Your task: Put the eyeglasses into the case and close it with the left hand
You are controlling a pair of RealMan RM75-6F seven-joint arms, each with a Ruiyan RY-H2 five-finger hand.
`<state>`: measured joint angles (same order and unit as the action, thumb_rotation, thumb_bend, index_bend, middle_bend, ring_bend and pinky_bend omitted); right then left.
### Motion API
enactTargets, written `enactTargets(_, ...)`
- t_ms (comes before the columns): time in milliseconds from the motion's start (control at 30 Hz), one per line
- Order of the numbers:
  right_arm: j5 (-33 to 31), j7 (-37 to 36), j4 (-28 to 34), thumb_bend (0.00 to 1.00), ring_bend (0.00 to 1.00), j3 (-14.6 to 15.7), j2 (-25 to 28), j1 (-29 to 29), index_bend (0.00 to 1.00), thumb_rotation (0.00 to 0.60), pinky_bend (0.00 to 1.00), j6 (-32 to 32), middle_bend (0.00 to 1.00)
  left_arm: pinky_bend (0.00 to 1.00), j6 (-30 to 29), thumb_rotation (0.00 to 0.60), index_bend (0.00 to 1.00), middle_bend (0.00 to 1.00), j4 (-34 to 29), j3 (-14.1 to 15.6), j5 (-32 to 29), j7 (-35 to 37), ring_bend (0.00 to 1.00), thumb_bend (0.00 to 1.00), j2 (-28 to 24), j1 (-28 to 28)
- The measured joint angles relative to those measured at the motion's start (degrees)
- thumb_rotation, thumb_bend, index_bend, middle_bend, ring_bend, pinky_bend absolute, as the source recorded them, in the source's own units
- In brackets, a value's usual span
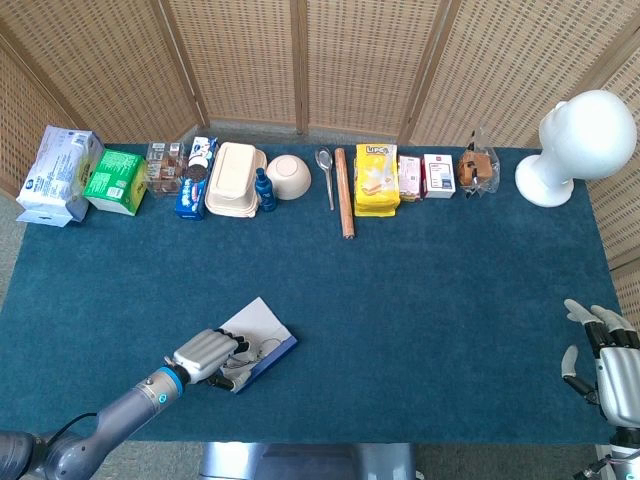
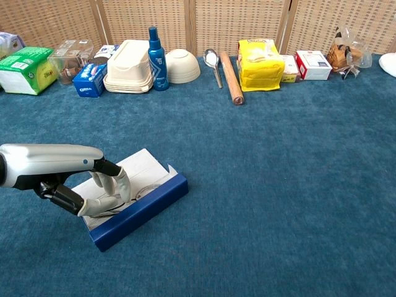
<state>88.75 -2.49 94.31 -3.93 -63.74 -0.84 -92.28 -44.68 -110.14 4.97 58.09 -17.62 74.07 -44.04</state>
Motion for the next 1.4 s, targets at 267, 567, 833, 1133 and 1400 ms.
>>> enactTargets(267,0.06,-0.13,0.02,0.68,0.17,0.05,0.11,-0.25,0.17,0.503,0.20,-0.33,0.31,0.20,-0.57,0.281,0.31,0.26,-0.41,-0.36,0.94,1.27,0.26,0.44,0.02,0.40)
enactTargets(567,0.56,0.18,0.20,0.68,0.17,0.11,-0.22,0.09,0.17,0.503,0.20,-0.01,0.31,0.20,-2.89,0.281,0.31,0.26,-1.34,-0.14,1.52,1.56,0.25,0.44,-3.79,1.73)
enactTargets(833,0.62,0.12,0.21,0.68,0.17,0.28,-0.19,-0.18,0.17,0.500,0.20,-0.30,0.31,0.20,-0.79,0.282,0.31,0.26,-1.09,1.23,1.20,1.12,0.25,0.44,-2.68,1.75)
enactTargets(1133,0.85,-0.35,0.37,0.68,0.17,0.40,0.02,-0.57,0.17,0.503,0.20,-0.88,0.31,0.19,0.28,0.283,0.31,0.25,-1.09,1.99,1.66,-0.13,0.25,0.44,-1.50,1.38)
enactTargets(1400,1.04,-0.36,0.36,0.68,0.17,0.53,0.02,-0.90,0.17,0.500,0.20,-1.31,0.31,0.19,0.15,0.281,0.31,0.25,-2.26,1.94,3.60,0.76,0.24,0.44,-0.93,1.71)
